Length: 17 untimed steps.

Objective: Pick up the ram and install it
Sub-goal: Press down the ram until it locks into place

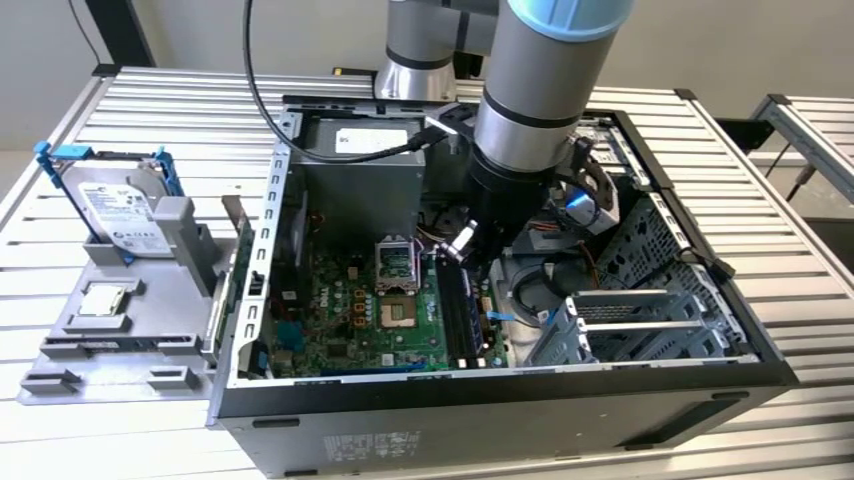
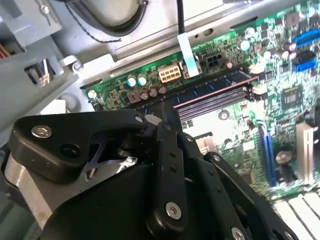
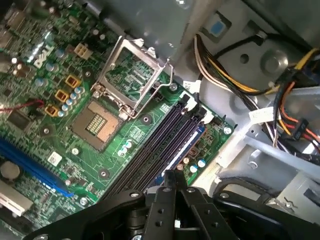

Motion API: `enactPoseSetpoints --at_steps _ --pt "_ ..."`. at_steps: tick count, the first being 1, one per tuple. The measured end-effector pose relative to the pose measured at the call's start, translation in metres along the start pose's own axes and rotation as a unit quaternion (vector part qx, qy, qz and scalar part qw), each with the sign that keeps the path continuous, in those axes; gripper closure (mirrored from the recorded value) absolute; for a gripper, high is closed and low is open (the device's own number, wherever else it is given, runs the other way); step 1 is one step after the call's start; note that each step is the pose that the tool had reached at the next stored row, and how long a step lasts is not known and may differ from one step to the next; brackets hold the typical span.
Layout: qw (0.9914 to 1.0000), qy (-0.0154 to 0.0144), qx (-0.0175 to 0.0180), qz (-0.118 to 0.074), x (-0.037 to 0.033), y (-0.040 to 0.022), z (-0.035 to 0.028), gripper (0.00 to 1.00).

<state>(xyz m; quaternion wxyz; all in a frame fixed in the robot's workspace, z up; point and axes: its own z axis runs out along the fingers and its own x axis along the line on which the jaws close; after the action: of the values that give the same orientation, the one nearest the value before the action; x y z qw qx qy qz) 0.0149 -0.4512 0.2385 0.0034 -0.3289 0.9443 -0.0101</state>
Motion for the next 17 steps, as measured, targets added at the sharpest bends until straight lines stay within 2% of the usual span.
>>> enactPoseSetpoints --at_steps 2,4,6,9,11,13,17 --pt "0.99984 -0.0004 0.0000 -0.018 0.0000 0.0000 0.0000 1.00" --pt "0.99933 -0.0008 0.0000 -0.036 0.0000 0.0000 0.0000 1.00" --pt "0.99852 -0.0011 0.0001 -0.054 0.0000 0.0000 0.0001 1.00" --pt "0.99682 -0.0016 0.0001 -0.080 0.0000 0.0000 0.0004 1.00" --pt "0.99527 -0.0021 0.0000 -0.097 0.0000 0.0000 0.0005 1.00" --pt "0.99334 -0.0027 0.0002 -0.115 0.0000 0.0000 0.0006 1.00" --pt "0.98843 -0.0035 0.0003 -0.152 0.0000 0.0001 0.0006 1.00"
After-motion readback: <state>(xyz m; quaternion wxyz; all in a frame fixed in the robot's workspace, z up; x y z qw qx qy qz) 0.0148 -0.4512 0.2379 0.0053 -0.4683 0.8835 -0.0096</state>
